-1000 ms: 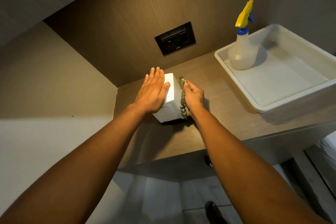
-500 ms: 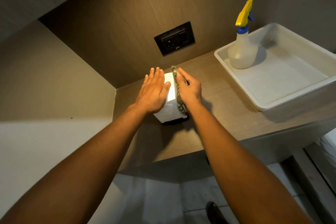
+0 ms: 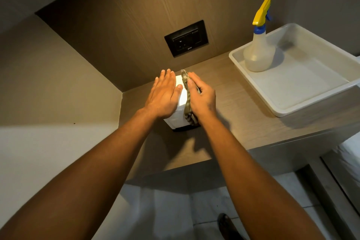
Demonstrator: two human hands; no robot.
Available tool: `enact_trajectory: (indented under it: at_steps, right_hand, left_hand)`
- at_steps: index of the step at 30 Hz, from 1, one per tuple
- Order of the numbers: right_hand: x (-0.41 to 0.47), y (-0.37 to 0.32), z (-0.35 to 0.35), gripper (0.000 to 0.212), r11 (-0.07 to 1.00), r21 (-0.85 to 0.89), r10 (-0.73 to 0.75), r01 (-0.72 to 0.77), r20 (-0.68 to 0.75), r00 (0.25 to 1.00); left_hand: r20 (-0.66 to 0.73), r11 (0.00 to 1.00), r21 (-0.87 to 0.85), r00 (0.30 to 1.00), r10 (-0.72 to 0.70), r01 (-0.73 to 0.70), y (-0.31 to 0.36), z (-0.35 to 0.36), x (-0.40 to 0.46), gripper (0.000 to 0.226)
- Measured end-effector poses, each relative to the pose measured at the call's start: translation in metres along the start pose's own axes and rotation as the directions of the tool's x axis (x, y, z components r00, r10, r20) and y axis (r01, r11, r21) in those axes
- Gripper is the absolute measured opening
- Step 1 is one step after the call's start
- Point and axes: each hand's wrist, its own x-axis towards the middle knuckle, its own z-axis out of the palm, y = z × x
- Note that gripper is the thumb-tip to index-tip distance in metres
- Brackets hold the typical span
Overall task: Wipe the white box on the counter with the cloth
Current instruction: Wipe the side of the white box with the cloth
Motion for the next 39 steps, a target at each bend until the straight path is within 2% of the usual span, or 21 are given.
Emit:
enact_trajectory:
  at_steps: [6,10,21,24,27,31,36,39]
  right_hand:
    - [0.037,0.0,0.0,0.033,0.995,-0.094,0.033,-0.024,0.093,0.995]
    - [0.031,0.001,-0.003,0.033,0.989,-0.137,-0.026,0.045,0.141,0.99]
    - [-0.04,0.014,-0.022,0.032,0.956,-0.177,-0.219,0.235,0.107,0.97]
    - [-0.047,0.019,-0.02,0.031,0.973,-0.137,-0.183,0.187,0.044,0.982]
    - [-0.029,0.023,-0.011,0.031,0.99,-0.142,-0.029,0.028,-0.005,1.0]
    - [0.009,0.019,-0.009,0.031,0.984,-0.113,0.145,-0.141,0.027,0.989]
    - [0.005,0.023,-0.009,0.031,0.975,-0.053,0.216,-0.217,-0.016,0.976]
    - [-0.002,0.019,-0.007,0.031,0.983,-0.067,0.169,-0.172,-0.046,0.985]
  left_hand:
    - [-0.014,1.0,-0.011,1.0,0.0,0.0,-0.001,0.0,0.001,0.063]
    - [-0.027,1.0,-0.031,1.0,0.002,-0.003,-0.003,0.001,0.001,0.062]
    - [-0.046,0.995,-0.096,0.999,0.015,-0.019,-0.006,0.003,0.0,0.059]
    - [-0.042,0.996,-0.088,0.999,0.013,-0.017,-0.006,0.003,0.0,0.06]
    - [-0.032,0.997,-0.077,0.999,0.011,-0.013,-0.005,0.002,0.001,0.06]
    - [-0.022,0.998,-0.061,1.0,-0.002,0.001,-0.004,0.002,0.0,0.06]
    - [-0.027,0.999,-0.05,1.0,-0.011,0.009,-0.003,0.003,0.0,0.06]
    - [-0.031,0.999,-0.05,0.999,-0.007,0.005,-0.002,0.003,0.0,0.06]
